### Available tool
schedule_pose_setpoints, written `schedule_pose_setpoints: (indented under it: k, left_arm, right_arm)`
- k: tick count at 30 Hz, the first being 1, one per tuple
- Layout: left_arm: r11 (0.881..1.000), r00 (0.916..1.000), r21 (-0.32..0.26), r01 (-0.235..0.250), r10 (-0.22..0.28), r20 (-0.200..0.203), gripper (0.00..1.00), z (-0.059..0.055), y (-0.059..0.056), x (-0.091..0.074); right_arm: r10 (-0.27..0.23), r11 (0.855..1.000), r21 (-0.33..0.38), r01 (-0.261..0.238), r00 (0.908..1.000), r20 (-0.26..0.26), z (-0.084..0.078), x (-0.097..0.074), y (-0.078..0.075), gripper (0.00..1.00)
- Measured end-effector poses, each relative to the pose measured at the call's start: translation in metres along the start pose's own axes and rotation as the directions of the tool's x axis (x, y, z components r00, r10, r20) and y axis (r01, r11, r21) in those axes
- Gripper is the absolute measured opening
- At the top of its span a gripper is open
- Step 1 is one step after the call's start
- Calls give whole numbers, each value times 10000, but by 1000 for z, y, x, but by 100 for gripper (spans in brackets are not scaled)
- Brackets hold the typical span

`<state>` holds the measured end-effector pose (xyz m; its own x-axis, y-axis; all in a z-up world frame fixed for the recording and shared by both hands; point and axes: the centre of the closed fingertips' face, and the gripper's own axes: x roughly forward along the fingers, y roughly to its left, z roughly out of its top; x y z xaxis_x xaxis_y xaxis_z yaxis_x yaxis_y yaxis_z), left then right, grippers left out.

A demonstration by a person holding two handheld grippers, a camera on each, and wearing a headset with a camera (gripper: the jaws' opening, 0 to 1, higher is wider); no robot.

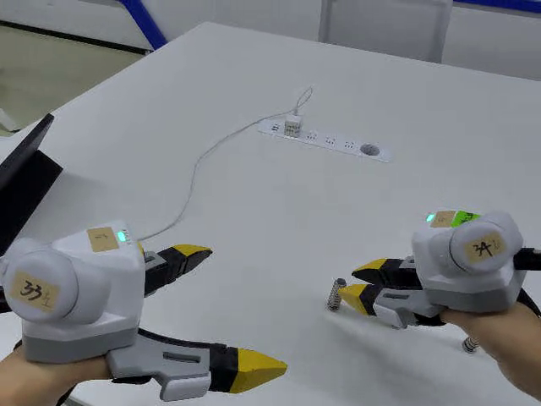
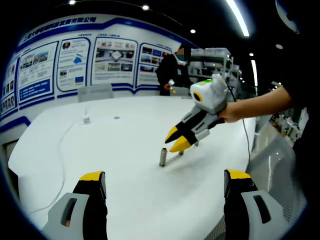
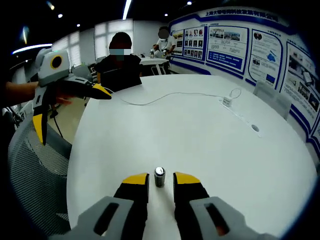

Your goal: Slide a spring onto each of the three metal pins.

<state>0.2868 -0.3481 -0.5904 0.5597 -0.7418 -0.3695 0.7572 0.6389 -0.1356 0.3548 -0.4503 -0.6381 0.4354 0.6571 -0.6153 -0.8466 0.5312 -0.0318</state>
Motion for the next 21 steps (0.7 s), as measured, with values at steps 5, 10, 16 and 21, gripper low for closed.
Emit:
schedule_pose_setpoints:
  k: [5,10,16,21]
  left_arm:
    - [10000,10000,64,-46,46,15,100,2,-1,0]
    - [9999,9999,106,-102,102,-21,100,3,-3,0]
    - [9996,9999,234,-135,135,-26,100,5,-6,0]
    - [9994,9998,281,-209,209,-16,100,7,-4,0]
  right_arm:
    - [-142,9999,101,133,9950,984,8,-20,3,25]
    - [-430,9988,296,398,9921,1180,4,-41,2,28]
    - [-1271,9909,628,1192,9818,1412,-5,-70,-9,30]
    - [-2126,9727,1326,1907,9608,1777,-13,-99,-23,34]
